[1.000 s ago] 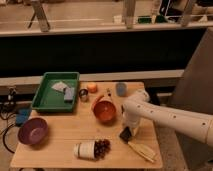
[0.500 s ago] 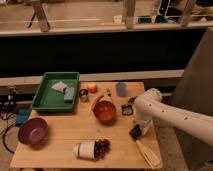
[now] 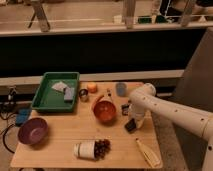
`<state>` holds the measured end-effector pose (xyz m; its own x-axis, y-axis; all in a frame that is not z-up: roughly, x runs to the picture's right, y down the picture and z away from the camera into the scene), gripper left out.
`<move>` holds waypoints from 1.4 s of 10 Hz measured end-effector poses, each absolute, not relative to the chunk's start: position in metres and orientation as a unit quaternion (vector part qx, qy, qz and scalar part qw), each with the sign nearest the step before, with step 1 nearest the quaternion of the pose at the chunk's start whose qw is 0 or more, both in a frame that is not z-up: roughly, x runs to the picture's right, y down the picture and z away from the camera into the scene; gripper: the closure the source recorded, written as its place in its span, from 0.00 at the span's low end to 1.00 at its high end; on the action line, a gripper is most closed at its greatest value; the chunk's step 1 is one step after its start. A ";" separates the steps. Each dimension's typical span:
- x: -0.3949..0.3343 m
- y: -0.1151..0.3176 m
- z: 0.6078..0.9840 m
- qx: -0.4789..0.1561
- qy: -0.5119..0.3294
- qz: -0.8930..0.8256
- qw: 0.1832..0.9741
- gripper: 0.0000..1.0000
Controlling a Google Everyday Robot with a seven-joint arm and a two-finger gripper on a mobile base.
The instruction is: Wipe table surface with eraser
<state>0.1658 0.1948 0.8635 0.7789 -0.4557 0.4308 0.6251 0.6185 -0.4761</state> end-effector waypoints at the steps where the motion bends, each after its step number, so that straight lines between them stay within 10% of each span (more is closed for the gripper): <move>1: 0.158 0.193 0.865 -0.311 -0.139 -0.308 0.888 1.00; 14: 0.133 0.251 0.810 -0.320 -0.161 -0.382 0.852 1.00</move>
<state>0.1329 0.2511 0.8100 0.6559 -0.5477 0.5194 0.7542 0.5034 -0.4216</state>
